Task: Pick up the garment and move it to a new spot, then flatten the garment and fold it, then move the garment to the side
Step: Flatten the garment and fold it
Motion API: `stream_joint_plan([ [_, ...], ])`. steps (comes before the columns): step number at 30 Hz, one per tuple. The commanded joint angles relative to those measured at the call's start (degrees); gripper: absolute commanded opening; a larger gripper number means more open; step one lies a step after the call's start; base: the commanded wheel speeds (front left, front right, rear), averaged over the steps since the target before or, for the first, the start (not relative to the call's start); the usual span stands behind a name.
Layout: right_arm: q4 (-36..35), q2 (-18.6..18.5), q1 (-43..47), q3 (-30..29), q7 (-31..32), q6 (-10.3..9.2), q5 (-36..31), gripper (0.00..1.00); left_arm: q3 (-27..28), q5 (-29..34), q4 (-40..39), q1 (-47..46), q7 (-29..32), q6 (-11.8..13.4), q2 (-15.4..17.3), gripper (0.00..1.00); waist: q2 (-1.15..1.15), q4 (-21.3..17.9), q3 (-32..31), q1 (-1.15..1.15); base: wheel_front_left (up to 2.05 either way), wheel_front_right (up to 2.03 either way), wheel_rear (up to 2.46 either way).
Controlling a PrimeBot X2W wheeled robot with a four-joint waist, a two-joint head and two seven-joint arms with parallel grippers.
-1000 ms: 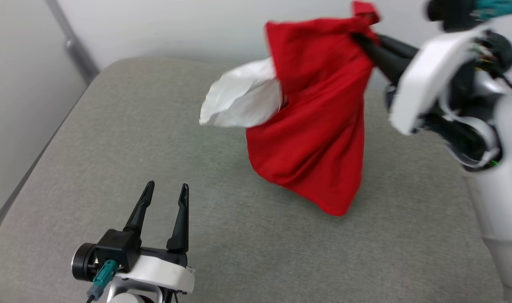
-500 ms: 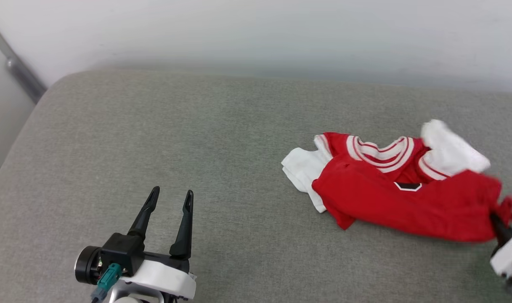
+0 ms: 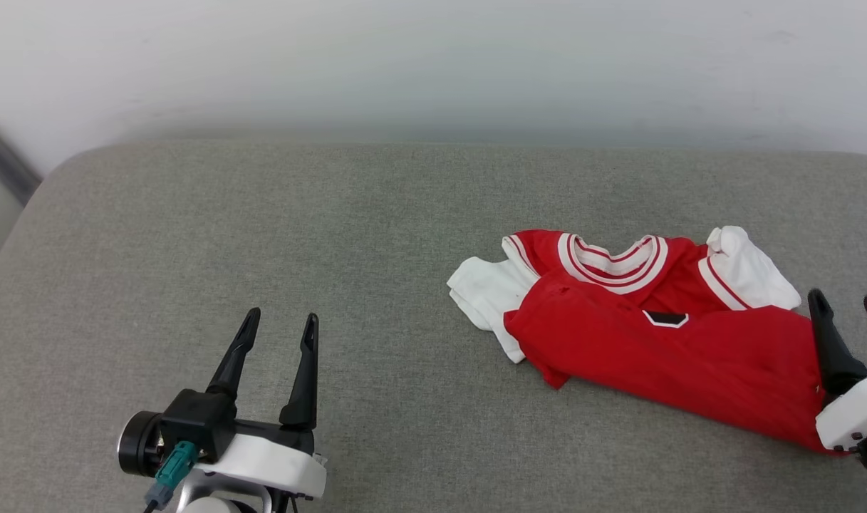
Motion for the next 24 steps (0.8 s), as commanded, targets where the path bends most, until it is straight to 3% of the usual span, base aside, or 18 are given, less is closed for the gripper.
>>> stream_joint_plan([
  [1, -2.97, -1.58, 0.64, 2.11, -3.57, -0.01, 0.2, 1.0, 0.15, -0.4, -0.58, -0.8, -0.15, -0.11, -0.01, 1.0, 0.0, -0.34, -0.49, 0.0, 0.0, 0.0, 0.0],
  [6, -9.33, -2.75, 2.3, 5.78, -11.52, -0.02, -0.71, 1.0, -0.02, -0.85, -1.31, -1.21, -0.15, -0.09, -0.19, 1.0, 0.0, -0.62, -0.79, 0.0, 0.0, 0.0, 0.0],
  [9, -13.87, -0.46, 4.84, 7.36, -18.72, -0.02, -2.32, 1.0, -0.44, -1.59, -1.86, -1.27, -0.15, -0.1, -0.39, 1.0, 0.0, -0.81, -0.62, 0.0, 0.0, 0.0, 0.0],
  [16, -15.2, 2.48, 6.85, 8.49, -24.43, -0.02, -4.56, 1.0, -2.14, -2.43, -1.54, -1.48, -0.15, -0.11, 0.21, 1.0, 0.0, -1.62, 0.08, 0.0, 0.0, 0.0, 0.0],
  [20, -15.32, 3.04, 5.67, 8.6, -25.3, -0.02, -5.53, 1.0, -5.62, -3.98, -0.48, -3.85, -0.11, -0.12, 2.52, 1.0, 0.0, -2.52, 1.14, 0.0, 0.0, 0.0, 0.0],
  [24, -16.11, 3.38, 4.43, 7.81, -25.44, -0.02, -6.49, 1.0, -11.18, -5.58, 0.3, -10.16, 3.78, -0.11, 7.32, 1.0, 0.0, -3.67, 3.01, 0.0, 0.0, 0.0, 0.0],
])
